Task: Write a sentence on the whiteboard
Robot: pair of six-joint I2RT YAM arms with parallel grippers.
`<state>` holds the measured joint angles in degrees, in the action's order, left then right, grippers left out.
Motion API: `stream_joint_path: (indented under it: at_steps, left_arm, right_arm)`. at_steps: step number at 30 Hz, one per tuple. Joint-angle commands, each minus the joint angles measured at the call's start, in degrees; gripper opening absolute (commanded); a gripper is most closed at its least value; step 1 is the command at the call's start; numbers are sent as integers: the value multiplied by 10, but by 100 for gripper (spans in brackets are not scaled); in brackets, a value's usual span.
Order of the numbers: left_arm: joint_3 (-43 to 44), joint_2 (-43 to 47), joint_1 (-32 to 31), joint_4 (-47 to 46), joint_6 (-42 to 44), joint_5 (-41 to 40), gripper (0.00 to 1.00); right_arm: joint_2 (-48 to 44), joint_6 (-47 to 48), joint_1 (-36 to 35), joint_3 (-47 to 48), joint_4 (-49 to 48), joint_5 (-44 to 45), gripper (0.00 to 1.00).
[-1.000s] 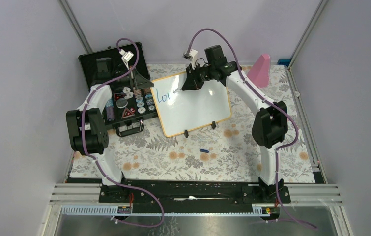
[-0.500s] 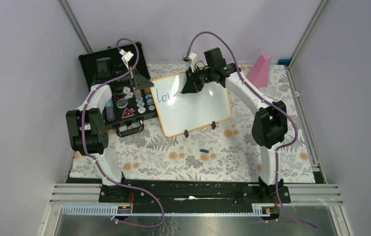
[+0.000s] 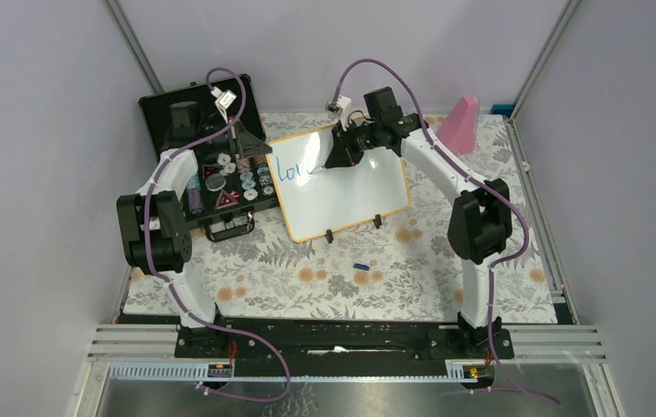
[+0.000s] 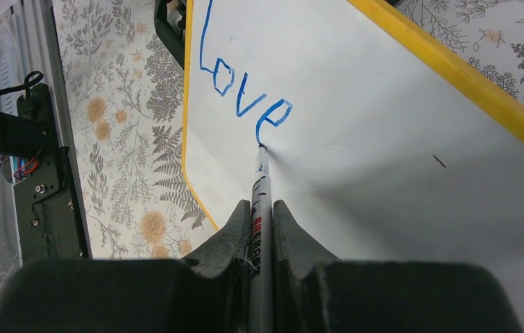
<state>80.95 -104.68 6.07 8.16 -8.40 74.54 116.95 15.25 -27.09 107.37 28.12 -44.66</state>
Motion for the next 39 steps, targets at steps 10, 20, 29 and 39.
stream_joint_path:
  at_steps: [10,20,29,39]
  left_arm:
    - [-5,30,-2,4,8,6,0]
    - [-4,31,-2,4,7,7,0]
    - [-3,32,-2,4,4,3,11]
    - [-12,52,-2,34,33,-7,43]
  right_arm:
    - [-15,14,18,36,15,19,0]
    - [-42,-5,18,34,15,-9,0]
    - [-71,-7,16,10,14,-14,0]
    - [-83,-4,19,-7,14,-13,0]
